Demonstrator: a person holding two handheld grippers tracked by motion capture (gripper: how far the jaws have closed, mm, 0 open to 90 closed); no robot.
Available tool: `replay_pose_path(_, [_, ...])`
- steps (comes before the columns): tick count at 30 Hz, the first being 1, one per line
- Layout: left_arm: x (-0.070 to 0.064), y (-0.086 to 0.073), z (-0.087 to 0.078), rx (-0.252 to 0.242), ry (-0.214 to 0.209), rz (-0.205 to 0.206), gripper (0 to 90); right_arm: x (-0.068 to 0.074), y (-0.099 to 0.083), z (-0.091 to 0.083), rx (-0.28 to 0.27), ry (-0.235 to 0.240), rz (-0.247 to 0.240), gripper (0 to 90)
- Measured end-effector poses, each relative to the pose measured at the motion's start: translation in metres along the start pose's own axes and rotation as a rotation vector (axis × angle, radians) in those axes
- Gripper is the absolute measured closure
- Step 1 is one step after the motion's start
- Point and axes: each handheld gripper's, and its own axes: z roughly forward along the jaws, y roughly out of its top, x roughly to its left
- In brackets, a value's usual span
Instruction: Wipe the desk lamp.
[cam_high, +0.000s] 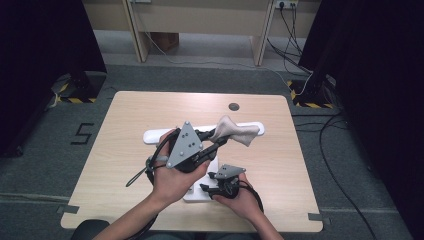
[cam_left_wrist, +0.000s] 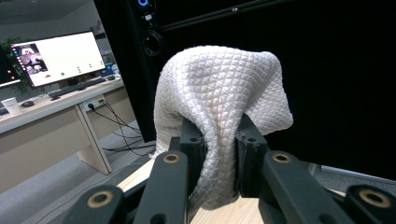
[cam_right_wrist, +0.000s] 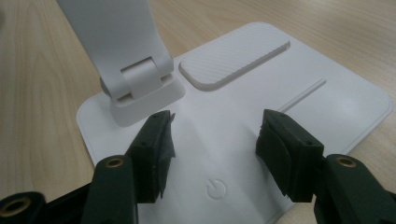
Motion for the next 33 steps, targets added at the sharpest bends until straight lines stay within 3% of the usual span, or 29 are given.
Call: replay_pose_path(33, [-0.008, 0.006, 0.020, 0.017, -0.019, 0.007, 76.9, 0.000, 0.000, 0.000, 0.001, 0.000, 0.003, 44.5])
